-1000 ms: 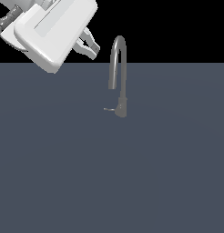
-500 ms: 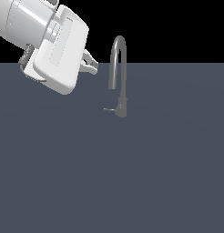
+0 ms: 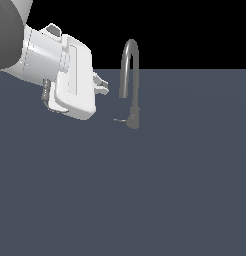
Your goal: Turn on the faucet by rotating a designated handle.
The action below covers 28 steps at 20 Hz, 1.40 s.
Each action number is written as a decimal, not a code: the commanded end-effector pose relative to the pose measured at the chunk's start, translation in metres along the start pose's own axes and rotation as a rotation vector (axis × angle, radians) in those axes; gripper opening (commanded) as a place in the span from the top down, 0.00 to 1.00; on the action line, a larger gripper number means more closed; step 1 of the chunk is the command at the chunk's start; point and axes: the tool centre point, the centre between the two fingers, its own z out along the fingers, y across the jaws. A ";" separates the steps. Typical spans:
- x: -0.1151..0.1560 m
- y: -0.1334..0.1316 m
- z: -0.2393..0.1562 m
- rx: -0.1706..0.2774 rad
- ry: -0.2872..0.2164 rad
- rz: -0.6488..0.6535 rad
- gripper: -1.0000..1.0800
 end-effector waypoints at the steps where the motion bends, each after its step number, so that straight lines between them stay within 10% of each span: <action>1: 0.008 -0.001 0.005 -0.041 -0.004 -0.038 1.00; 28: 0.084 -0.021 0.075 -0.476 -0.061 -0.462 1.00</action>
